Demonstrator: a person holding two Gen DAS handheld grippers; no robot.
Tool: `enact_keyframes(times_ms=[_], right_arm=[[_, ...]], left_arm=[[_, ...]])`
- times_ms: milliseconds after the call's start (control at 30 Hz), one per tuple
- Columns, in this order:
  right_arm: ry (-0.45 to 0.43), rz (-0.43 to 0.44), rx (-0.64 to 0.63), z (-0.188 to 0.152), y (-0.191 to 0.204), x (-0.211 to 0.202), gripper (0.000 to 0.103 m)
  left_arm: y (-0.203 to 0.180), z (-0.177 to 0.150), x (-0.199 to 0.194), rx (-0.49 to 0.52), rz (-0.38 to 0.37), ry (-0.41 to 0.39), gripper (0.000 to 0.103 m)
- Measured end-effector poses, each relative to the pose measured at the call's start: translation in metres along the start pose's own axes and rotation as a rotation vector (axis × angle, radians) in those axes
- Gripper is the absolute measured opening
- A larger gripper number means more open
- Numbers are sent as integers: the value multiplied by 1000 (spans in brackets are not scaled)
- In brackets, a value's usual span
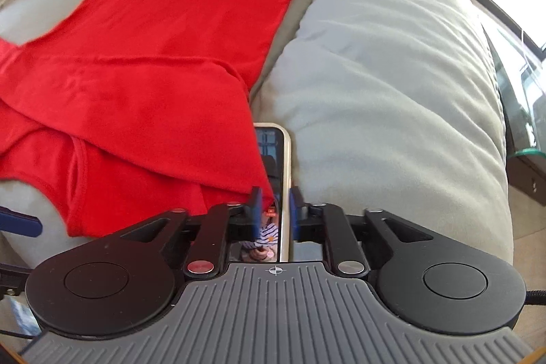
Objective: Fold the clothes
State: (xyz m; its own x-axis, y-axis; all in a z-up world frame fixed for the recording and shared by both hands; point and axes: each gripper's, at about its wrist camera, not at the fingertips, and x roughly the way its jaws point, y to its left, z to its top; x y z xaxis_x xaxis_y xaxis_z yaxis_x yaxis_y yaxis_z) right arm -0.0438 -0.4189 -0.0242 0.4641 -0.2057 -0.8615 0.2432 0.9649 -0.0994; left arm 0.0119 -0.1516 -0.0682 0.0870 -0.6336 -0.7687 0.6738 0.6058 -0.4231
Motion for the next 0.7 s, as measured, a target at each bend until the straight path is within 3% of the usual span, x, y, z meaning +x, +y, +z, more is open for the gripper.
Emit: enact_keyframes(times_ms=[100, 200, 267, 333, 367, 433, 567, 633, 700], right_arm=[[-62, 131, 132, 1, -8, -26, 49], [-89, 276, 168, -1, 10, -31, 39], [-69, 300, 118, -2, 38, -17, 36], [-32, 311, 81, -5, 64, 3, 36], [-14, 316, 63, -7, 76, 13, 35], [49, 296, 28, -14, 96, 30, 37], [78, 304, 17, -40, 96, 17, 40], [156, 313, 43, -46, 84, 7, 41], [180, 304, 78, -50, 76, -5, 41]], left_arm=[[19, 1, -19, -53, 41, -61, 49], [41, 2, -30, -123, 165, -143, 44], [51, 0, -27, -127, 244, -178, 37], [61, -2, -20, -129, 291, -146, 32], [66, -5, -12, -136, 302, -87, 32], [70, -10, -15, -138, 313, -55, 32], [71, -11, -37, -155, 282, 38, 33], [72, -18, -50, -153, 265, 44, 33], [81, -24, -73, -177, 252, -26, 39]])
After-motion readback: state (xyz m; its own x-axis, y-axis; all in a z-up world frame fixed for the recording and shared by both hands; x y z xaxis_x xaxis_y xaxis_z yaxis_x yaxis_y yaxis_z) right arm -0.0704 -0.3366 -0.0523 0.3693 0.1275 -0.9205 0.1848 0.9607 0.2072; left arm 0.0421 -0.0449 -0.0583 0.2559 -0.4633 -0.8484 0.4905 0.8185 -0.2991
